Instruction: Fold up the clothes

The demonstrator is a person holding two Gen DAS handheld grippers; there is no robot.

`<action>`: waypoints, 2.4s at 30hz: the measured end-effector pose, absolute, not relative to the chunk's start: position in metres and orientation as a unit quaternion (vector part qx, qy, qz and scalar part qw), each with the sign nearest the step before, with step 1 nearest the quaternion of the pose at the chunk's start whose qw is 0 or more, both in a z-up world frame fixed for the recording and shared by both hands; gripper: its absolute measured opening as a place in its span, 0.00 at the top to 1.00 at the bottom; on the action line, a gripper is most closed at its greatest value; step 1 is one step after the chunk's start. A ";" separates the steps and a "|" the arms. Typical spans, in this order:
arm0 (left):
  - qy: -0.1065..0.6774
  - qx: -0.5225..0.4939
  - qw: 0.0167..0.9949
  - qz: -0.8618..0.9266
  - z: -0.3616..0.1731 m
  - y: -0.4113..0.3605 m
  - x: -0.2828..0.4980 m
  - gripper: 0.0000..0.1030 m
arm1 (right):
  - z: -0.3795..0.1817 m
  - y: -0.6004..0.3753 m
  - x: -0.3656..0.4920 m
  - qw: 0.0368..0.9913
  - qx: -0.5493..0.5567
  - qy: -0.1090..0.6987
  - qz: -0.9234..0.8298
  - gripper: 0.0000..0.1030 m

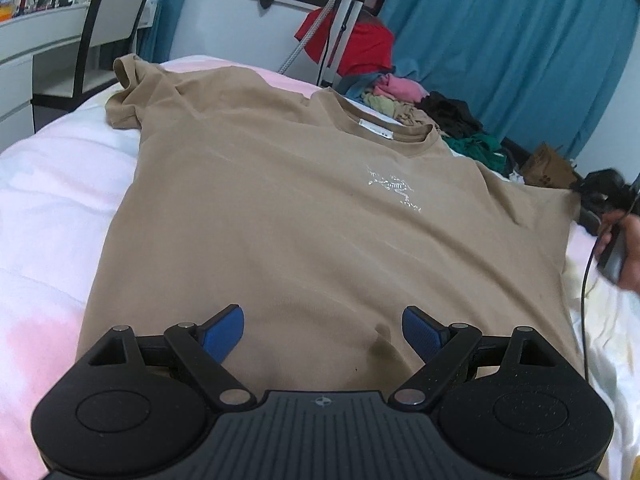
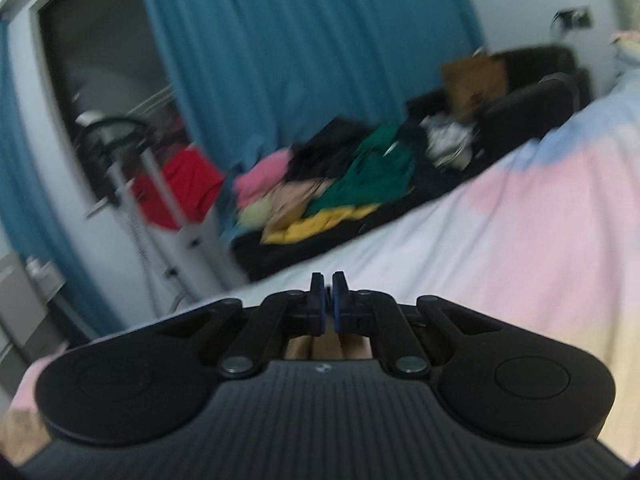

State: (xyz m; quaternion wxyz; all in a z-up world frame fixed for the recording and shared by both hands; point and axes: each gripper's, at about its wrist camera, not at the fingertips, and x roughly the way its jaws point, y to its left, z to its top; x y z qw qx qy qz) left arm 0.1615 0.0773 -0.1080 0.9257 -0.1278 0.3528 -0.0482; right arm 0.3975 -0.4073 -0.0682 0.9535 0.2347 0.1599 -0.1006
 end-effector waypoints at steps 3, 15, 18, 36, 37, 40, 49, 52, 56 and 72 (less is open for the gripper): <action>0.350 -0.116 0.928 -0.046 -0.107 0.072 0.160 0.15 | -0.063 -0.423 0.387 0.944 0.265 0.160 -0.113 0.89; 0.346 -0.114 0.930 -0.046 -0.104 0.065 0.147 0.15 | -0.153 -0.406 0.286 0.839 0.481 0.248 -0.048 0.20; 0.346 -0.118 0.930 -0.047 -0.105 0.064 0.145 0.15 | -0.169 -0.402 0.282 0.828 0.495 0.259 -0.050 0.21; 0.342 -0.106 0.933 -0.043 -0.109 0.056 0.147 0.14 | -0.174 -0.407 0.276 0.845 0.499 0.187 -0.039 0.92; 0.342 -0.107 0.932 -0.044 -0.108 0.057 0.146 0.14 | -0.178 -0.408 0.278 0.835 0.516 0.190 -0.032 0.92; 0.342 -0.113 0.932 -0.046 -0.107 0.058 0.144 0.14 | -0.187 -0.403 0.288 0.824 0.528 0.203 -0.021 0.69; 0.343 -0.103 0.933 -0.042 -0.110 0.056 0.148 0.14 | -0.189 -0.391 0.320 0.853 0.503 0.138 0.006 0.35; 0.341 -0.099 0.934 -0.042 -0.111 0.055 0.150 0.14 | -0.193 -0.395 0.335 0.860 0.499 0.109 -0.015 0.37; 0.341 -0.104 0.933 -0.041 -0.114 0.055 0.154 0.13 | -0.191 -0.390 0.357 0.884 0.453 0.106 -0.048 0.38; 0.358 -0.055 0.932 -0.030 -0.087 0.071 0.146 0.12 | -0.032 -0.313 0.367 0.982 0.137 0.088 -0.094 0.92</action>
